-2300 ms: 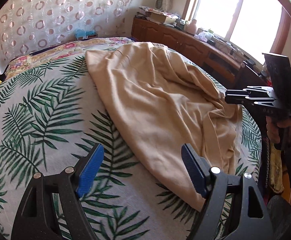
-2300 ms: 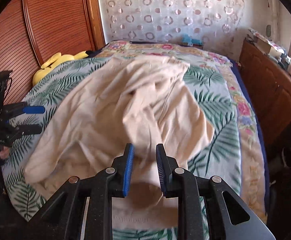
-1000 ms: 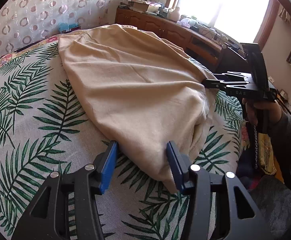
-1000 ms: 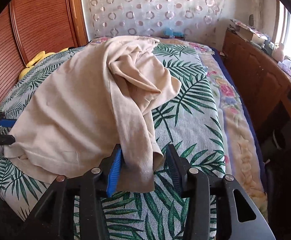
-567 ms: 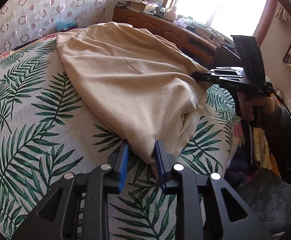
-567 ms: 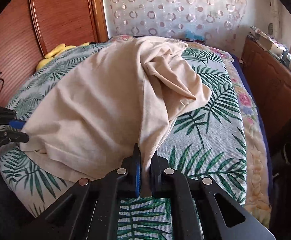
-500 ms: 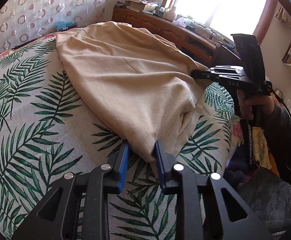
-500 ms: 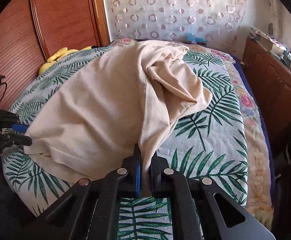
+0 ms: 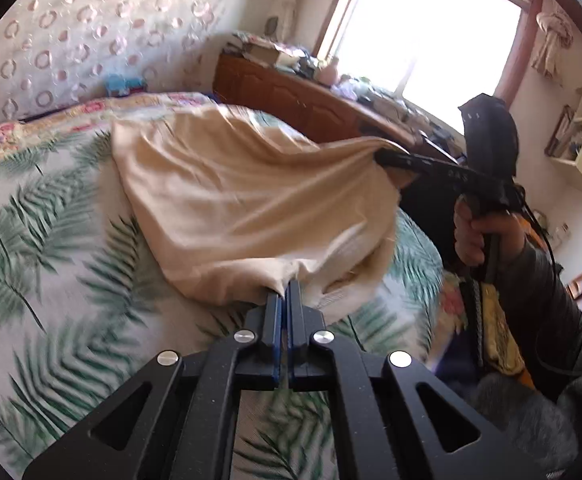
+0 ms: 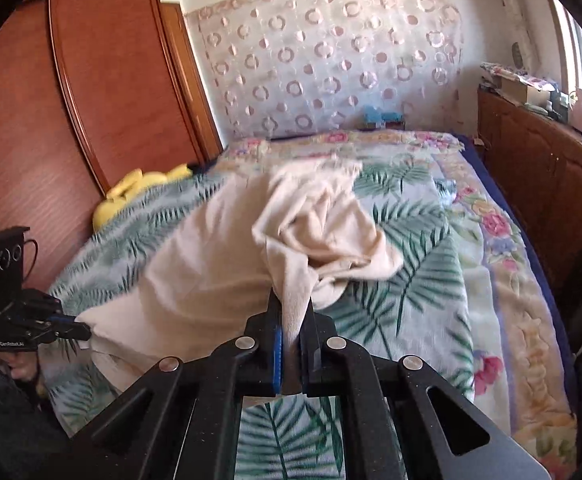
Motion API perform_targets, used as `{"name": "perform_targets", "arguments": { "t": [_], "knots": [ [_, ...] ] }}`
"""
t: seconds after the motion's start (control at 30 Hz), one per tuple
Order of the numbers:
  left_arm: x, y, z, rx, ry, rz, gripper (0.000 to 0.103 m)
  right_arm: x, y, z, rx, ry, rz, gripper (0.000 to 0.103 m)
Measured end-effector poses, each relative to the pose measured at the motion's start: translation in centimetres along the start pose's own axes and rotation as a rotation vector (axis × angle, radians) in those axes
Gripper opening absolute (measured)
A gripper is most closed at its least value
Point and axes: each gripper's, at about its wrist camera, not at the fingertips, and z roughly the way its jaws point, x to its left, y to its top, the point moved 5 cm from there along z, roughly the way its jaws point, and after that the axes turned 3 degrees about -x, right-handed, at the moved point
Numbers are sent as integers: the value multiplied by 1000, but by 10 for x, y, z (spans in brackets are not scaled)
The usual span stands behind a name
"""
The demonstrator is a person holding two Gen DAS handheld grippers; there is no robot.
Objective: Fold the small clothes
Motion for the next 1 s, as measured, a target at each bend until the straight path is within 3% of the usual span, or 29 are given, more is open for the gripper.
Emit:
{"name": "perform_targets", "arguments": {
  "t": [0.2, 0.3, 0.53, 0.67, 0.77, 0.87, 0.9, 0.93, 1.0],
  "knots": [
    [58, 89, 11, -120, 73, -47, 2, -18, 59, 38, -42, -26, 16, 6],
    [96, 130, 27, -143, 128, -69, 2, -36, 90, 69, -36, -42, 66, 6],
    [170, 191, 64, -165, 200, -133, 2, -42, 136, 145, 12, -51, 64, 6],
    [204, 203, 95, -122, 230, -167, 2, -51, 146, 183, 55, -66, 85, 6],
    [219, 202, 117, -67, 247, -184, 2, -55, 149, 199, 107, -87, 89, 15],
    [224, 200, 126, -50, 265, -168, 3, -55, 157, 193, 86, -111, 70, 40],
    [226, 198, 125, -48, 271, -164, 4, -54, 161, 188, 68, -118, 68, 52],
    [226, 198, 126, -43, 275, -164, 11, -52, 162, 182, 56, -118, 65, 59],
    [227, 196, 124, -30, 260, -163, 22, -47, 161, 172, 54, -124, 38, 60]
  ]
}}
